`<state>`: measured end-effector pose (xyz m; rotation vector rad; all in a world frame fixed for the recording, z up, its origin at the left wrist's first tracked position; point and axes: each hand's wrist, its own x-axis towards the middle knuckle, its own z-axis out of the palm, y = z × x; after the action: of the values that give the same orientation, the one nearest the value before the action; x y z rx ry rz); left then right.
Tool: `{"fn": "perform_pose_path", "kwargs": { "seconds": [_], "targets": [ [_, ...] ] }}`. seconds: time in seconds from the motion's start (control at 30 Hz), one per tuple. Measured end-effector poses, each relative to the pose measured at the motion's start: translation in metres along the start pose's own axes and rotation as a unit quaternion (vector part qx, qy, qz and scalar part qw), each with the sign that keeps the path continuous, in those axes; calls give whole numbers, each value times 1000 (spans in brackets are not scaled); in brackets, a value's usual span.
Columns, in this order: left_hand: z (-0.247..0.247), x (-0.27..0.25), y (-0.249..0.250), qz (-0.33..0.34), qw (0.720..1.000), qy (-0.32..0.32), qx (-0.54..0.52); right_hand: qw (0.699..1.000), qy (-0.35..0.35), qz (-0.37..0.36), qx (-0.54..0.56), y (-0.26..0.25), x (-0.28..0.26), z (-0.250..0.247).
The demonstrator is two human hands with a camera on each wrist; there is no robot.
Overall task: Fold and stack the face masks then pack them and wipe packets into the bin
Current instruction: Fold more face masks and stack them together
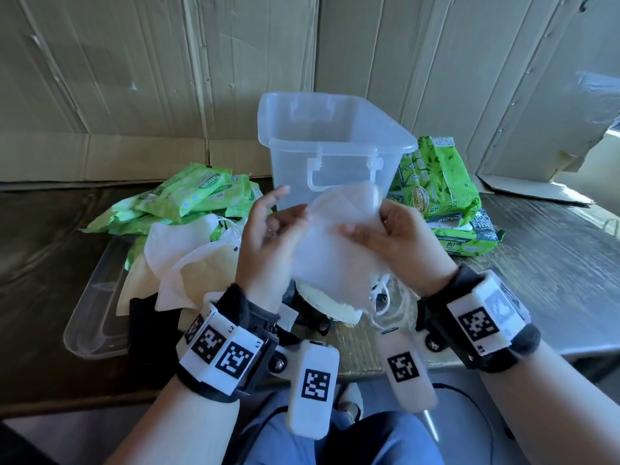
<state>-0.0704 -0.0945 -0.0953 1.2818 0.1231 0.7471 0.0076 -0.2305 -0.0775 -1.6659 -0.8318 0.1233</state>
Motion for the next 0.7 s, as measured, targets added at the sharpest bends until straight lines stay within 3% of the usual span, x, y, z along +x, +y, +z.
{"fn": "perform_pose_path", "kwargs": {
  "seconds": [0.1,0.23,0.37,0.47,0.57,0.7],
  "targets": [
    [5,1,-8,-69,991,86,-75,993,95,-28,71,2,2,3],
    [20,-4,-11,-114,992,41,-35,994,71,-25,76,12,1,17],
    [19,-8,-11,-62,996,37,57,999,33,3,40,19,-4,15],
    [11,-8,-8,-41,999,28,12,996,-7,24,84,16,-3,4],
    [-1,-5,-8,26,998,-26,54,997,-13,41,58,11,-1,-8],
    [-5,-4,-6,49,988,-103,104,993,28,68,97,5,3,-19]
  ]
}}
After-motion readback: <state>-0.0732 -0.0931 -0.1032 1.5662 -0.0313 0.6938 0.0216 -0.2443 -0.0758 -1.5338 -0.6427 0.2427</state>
